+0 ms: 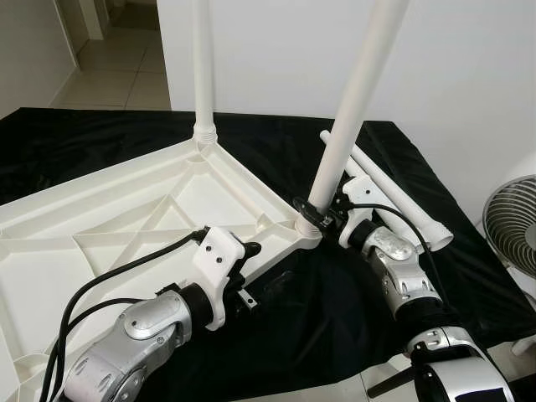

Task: Building children table

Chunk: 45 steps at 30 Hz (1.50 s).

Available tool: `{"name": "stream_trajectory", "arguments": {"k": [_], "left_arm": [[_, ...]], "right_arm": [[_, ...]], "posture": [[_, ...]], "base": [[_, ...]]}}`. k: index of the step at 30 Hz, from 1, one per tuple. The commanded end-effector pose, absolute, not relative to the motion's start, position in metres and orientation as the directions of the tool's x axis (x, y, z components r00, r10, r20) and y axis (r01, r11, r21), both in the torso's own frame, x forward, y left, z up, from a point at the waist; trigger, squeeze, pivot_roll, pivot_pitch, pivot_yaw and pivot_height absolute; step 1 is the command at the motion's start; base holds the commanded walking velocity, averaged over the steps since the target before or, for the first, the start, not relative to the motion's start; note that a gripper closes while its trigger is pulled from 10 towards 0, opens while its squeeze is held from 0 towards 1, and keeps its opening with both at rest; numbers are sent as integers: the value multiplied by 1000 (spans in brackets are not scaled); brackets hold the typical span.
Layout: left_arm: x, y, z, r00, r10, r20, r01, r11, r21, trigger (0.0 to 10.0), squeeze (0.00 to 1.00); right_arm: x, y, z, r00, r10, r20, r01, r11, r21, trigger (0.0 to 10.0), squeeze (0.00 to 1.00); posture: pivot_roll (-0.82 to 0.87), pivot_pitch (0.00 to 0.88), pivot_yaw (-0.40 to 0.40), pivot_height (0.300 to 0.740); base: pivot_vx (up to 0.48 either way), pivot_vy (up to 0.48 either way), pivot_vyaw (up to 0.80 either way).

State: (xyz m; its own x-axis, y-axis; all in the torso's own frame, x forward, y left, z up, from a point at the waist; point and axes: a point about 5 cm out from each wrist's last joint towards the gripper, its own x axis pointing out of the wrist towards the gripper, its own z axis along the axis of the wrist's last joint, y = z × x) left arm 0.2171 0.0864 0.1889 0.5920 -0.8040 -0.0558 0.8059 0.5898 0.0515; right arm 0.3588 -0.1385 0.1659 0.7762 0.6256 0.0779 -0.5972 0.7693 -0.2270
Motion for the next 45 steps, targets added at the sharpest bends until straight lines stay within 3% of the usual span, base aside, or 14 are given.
{"name": "stream_trajectory", "arguments": {"k": [1,23,33,45], "left_arm": [[213,84,187,565,-823,-63,825,564,36,10000,0],[212,85,188,575,-816,-65,818,574,33,10000,0],[212,85,188,568,-820,-67,823,567,36,10000,0],[212,85,189,567,-821,-66,823,566,39,10000,0]], "right_arm": [[354,-143,134,795,605,-53,-606,784,-137,10000,0],[336,-127,125,680,731,-55,-731,672,-118,10000,0],[350,-142,119,779,617,-115,-621,784,-5,10000,0],[350,-144,113,790,596,-142,-599,801,31,10000,0]], "posture": [[110,122,-51,740],[116,124,-64,740],[115,114,-59,740],[119,105,-63,740]], "base": [[0,0,0],[0,0,0],[0,0,0],[0,0,0]]}}
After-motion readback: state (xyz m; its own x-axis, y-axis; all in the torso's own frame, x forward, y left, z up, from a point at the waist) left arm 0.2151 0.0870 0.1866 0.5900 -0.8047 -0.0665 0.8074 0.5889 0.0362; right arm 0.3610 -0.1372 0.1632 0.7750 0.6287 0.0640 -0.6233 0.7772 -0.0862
